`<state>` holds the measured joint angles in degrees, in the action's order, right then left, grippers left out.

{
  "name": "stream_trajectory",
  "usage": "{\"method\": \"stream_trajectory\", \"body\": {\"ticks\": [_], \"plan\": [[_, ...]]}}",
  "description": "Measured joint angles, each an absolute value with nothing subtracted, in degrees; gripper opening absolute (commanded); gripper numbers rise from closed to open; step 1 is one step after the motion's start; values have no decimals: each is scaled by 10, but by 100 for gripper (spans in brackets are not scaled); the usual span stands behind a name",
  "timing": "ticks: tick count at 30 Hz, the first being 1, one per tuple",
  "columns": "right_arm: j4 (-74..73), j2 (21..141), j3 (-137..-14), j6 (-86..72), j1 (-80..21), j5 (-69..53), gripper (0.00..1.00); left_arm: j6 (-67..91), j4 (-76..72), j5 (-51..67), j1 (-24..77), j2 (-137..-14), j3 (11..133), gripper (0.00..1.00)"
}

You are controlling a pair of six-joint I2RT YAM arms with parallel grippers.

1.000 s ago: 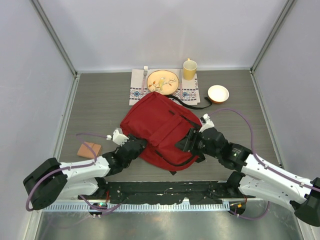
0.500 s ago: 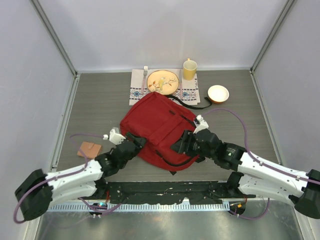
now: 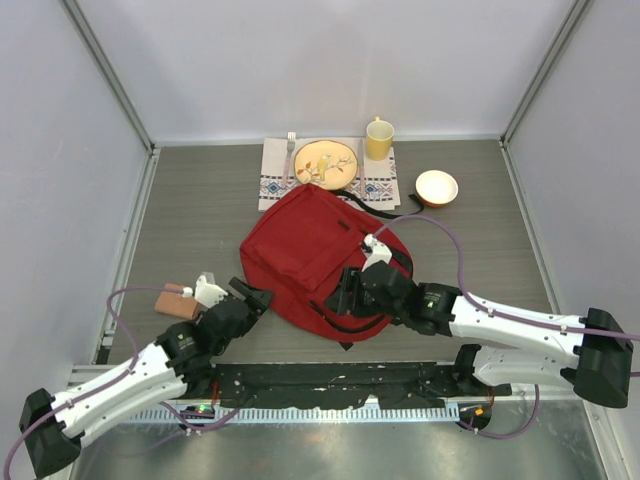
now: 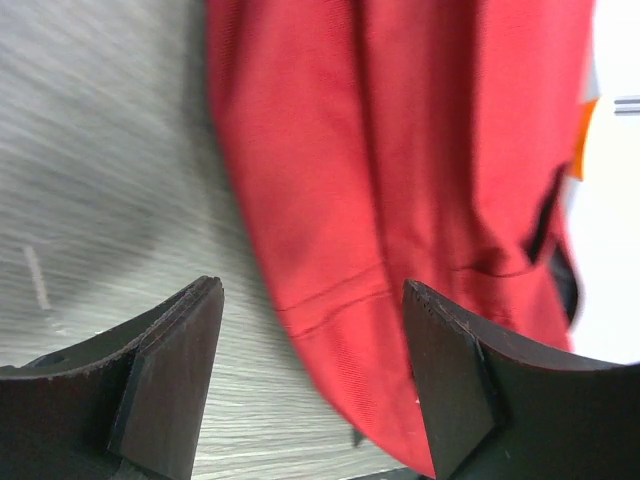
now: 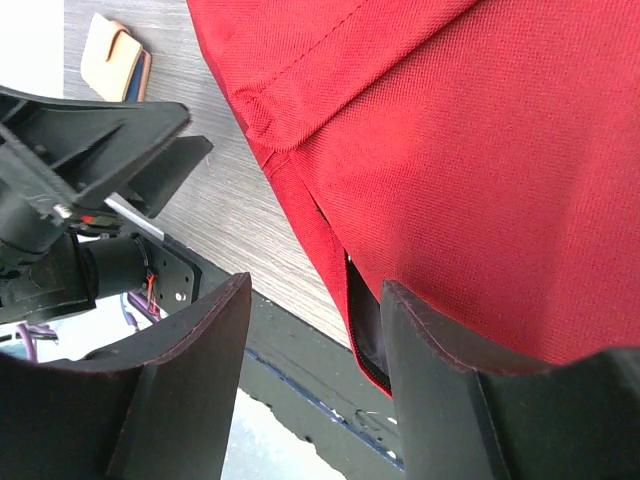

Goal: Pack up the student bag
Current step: Zip the student bag at the center of the board.

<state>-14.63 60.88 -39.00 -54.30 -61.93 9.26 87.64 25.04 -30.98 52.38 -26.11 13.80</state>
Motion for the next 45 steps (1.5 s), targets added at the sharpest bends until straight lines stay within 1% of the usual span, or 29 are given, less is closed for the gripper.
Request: {"method": "stream_trajectory", "body": {"ticks": [3, 6, 14, 17, 19, 21, 22, 24, 25, 26, 27, 28, 30, 32, 33, 34, 37, 39, 40, 41, 45], "plan": [[-145, 619, -394, -542, -627, 98, 60, 882, 262, -299, 524, -310, 135, 79], [-141, 625, -396, -541, -633, 104, 59, 884, 235, -290, 524, -363, 131, 81], [-139, 687, -438, -530, -677, 154, 56, 885, 40, -290, 524, -479, 114, 88], [-139, 709, -450, -526, -688, 172, 56, 883, -15, -294, 525, -517, 114, 87], [-141, 725, -457, -524, -692, 185, 56, 883, -51, -297, 525, -543, 114, 85], [-147, 740, -465, -522, -694, 196, 55, 883, -83, -300, 525, -564, 112, 81], [-151, 748, -471, -520, -694, 202, 55, 883, -95, -301, 525, -572, 111, 77], [-158, 763, -481, -515, -694, 213, 51, 885, -121, -302, 525, -589, 108, 71], [-159, 769, -484, -513, -694, 217, 50, 884, -127, -302, 525, -594, 106, 63], [-158, 773, -486, -511, -694, 220, 49, 885, -135, -302, 525, -599, 104, 59], [-158, 776, -486, -509, -694, 222, 45, 886, -139, -302, 524, -602, 103, 55], [-159, 780, -486, -507, -694, 222, 43, 884, -140, -302, 524, -606, 102, 49], [-159, 787, -486, -503, -694, 223, 42, 884, -141, -301, 524, -610, 98, 43], [-159, 796, -486, -500, -695, 223, 42, 882, -140, -302, 524, -610, 96, 36], [-159, 801, -486, -498, -695, 225, 42, 882, -139, -302, 524, -609, 95, 30], [-159, 804, -486, -498, -696, 225, 42, 882, -138, -301, 524, -607, 94, 21], [-159, 810, -486, -495, -697, 230, 41, 881, -133, -302, 524, -585, 88, 9], [-161, 811, -486, -493, -697, 238, 42, 880, -130, -302, 524, -560, 82, 5], [-163, 812, -486, -492, -697, 243, 41, 879, -129, -302, 524, -547, 79, 1], [-164, 812, -486, -491, -697, 247, 42, 878, -125, -301, 524, -532, 76, 0], [-164, 812, -487, -479, -697, 269, 42, 879, -104, -300, 524, -456, 58, 0]]}}
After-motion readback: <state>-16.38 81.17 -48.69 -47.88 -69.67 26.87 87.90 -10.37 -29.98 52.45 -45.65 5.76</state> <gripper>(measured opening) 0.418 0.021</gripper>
